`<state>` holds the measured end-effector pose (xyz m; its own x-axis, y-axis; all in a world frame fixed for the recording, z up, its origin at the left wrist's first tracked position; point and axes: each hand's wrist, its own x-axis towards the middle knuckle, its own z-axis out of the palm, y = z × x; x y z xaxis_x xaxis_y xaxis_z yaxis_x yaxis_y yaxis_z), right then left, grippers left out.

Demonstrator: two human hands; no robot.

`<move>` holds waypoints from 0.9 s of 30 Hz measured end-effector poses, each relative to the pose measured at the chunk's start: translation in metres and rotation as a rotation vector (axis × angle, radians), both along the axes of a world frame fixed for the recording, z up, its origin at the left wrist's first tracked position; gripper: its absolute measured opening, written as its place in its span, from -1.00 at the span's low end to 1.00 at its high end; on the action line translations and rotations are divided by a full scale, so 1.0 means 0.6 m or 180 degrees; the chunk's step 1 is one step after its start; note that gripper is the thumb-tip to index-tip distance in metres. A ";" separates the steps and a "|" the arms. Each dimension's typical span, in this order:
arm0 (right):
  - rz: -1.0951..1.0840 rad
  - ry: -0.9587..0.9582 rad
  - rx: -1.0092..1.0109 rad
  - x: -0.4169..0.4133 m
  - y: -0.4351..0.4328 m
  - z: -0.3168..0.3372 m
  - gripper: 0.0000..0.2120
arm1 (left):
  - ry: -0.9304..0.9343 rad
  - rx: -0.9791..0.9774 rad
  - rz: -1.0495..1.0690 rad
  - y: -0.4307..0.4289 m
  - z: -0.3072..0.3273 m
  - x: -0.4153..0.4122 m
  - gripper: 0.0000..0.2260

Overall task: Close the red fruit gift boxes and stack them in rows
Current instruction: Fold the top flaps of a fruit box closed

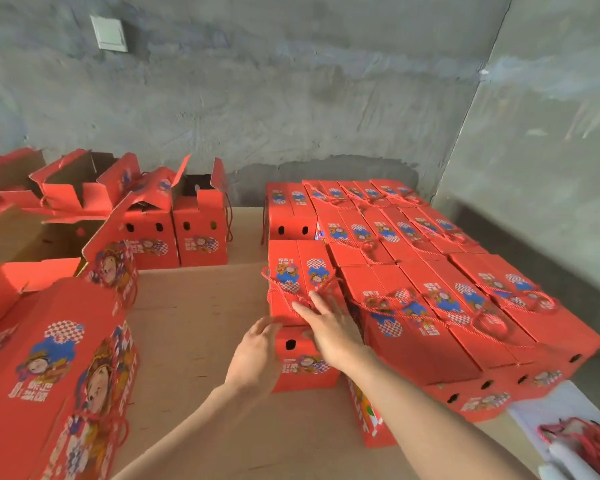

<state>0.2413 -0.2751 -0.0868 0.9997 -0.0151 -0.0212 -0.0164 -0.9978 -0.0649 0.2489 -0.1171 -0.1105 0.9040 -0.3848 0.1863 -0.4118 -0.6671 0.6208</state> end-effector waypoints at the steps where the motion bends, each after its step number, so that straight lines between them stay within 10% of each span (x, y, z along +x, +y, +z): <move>1: -0.0151 -0.0130 -0.0013 0.019 -0.002 0.001 -0.33 | 0.0001 0.0343 -0.0096 -0.005 -0.001 0.017 -0.50; 10: -0.0109 0.0123 -0.0374 0.146 -0.016 -0.015 -0.24 | 0.0163 0.1949 -0.0214 -0.051 -0.003 0.130 -0.32; 27: 0.0160 -0.0239 -0.0377 0.295 -0.067 -0.031 -0.43 | 0.0460 0.2243 -0.0066 -0.086 0.037 0.266 -0.31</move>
